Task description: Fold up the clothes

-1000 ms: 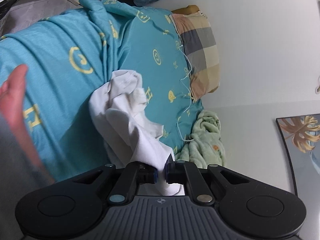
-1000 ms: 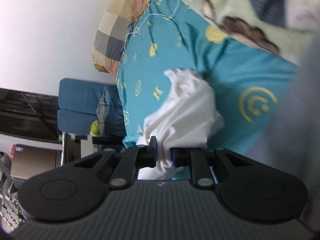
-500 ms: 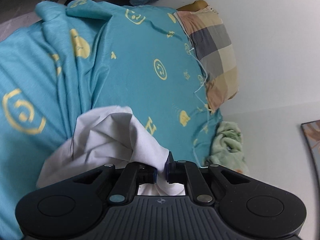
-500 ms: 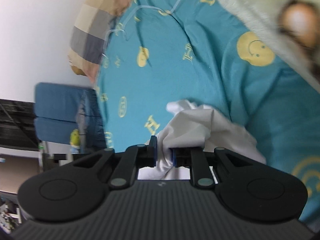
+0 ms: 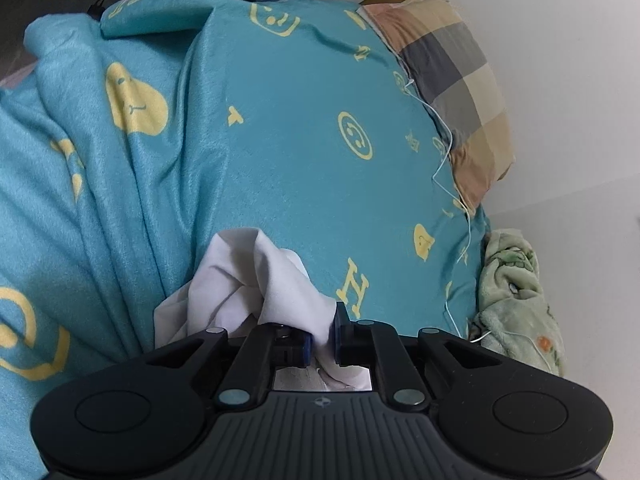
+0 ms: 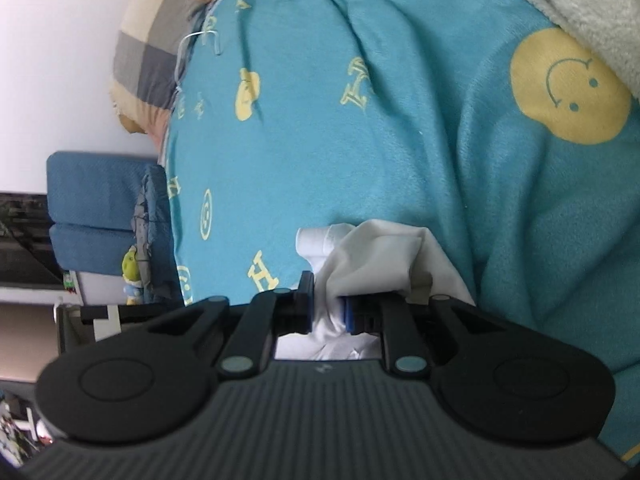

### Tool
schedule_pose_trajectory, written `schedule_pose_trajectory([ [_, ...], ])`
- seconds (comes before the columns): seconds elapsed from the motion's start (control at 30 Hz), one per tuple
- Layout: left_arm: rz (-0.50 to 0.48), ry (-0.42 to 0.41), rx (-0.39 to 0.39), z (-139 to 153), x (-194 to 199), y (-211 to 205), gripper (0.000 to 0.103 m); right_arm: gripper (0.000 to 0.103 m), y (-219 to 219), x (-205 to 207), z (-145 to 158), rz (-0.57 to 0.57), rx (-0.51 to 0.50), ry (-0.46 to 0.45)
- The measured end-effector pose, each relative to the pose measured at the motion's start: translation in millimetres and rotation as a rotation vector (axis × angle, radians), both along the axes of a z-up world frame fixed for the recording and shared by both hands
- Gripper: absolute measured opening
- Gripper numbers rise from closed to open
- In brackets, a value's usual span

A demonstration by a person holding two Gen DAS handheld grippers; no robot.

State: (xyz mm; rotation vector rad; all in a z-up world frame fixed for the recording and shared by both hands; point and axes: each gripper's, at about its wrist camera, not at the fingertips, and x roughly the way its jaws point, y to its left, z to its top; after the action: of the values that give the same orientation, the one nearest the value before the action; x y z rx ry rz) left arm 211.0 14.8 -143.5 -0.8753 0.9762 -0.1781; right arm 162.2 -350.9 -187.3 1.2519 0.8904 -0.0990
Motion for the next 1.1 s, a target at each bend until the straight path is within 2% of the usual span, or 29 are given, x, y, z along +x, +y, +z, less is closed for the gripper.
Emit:
schedule_pose_trajectory([
  [0.07,-0.023,-0.033,0.041,9.5,-6.5,-4.1,0.014,0.021,0.1,-5.2,5.6,0.013,-0.005,-0.028],
  [0.13,-0.052,-0.069,0.088,19.8,-13.3,-9.0,0.024,0.026,0.1,-10.5,11.3,0.026,-0.01,-0.057],
  [0.17,-0.071,-0.091,0.12,25.2,-16.2,-12.7,0.036,0.037,1.9,-12.5,17.0,0.043,-0.034,-0.08],
  [0.2,-0.092,-0.112,0.153,30.6,-19.0,-16.6,0.048,0.056,3.8,-14.5,22.7,0.06,-0.059,-0.103],
  [0.27,-0.129,-0.165,0.24,42.1,-24.5,-27.0,0.061,0.077,9.6,-21.2,37.7,0.082,-0.126,-0.168],
  [0.3,-0.151,-0.194,0.288,47.3,-26.8,-33.2,0.066,0.082,12.7,-24.0,45.4,0.092,-0.17,-0.202],
  [0.4,-0.215,-0.276,0.426,58.6,-31.7,-52.3,0.076,0.081,25.1,-22.5,64.6,0.157,-0.341,-0.271],
  [0.53,-0.27,-0.281,0.519,51.6,-25.4,-65.3,0.076,0.08,45.8,-14.3,77.6,0.281,-0.601,-0.335],
  [0.63,-0.303,-0.259,0.576,41.7,-18.5,-70.8,0.076,0.065,56.6,-2.0,70.3,0.377,-0.705,-0.298],
  [0.7,-0.318,-0.231,0.59,30.7,-10.0,-74.1,0.075,0.056,59.3,7.2,63.6,0.399,-0.729,-0.273],
  [0.77,-0.316,-0.218,0.608,22.5,-4.6,-75.4,0.074,0.053,58.3,15.8,54.6,0.412,-0.725,-0.241],
  [1.0,-0.346,-0.213,0.638,13.3,0.2,-79.5,0.073,0.051,61.1,27.8,39.8,0.426,-0.727,-0.203],
  [1.1,-0.338,-0.228,0.63,20.5,-6.0,-78.1,0.073,0.052,63.0,18.4,47.7,0.416,-0.736,-0.212],
])
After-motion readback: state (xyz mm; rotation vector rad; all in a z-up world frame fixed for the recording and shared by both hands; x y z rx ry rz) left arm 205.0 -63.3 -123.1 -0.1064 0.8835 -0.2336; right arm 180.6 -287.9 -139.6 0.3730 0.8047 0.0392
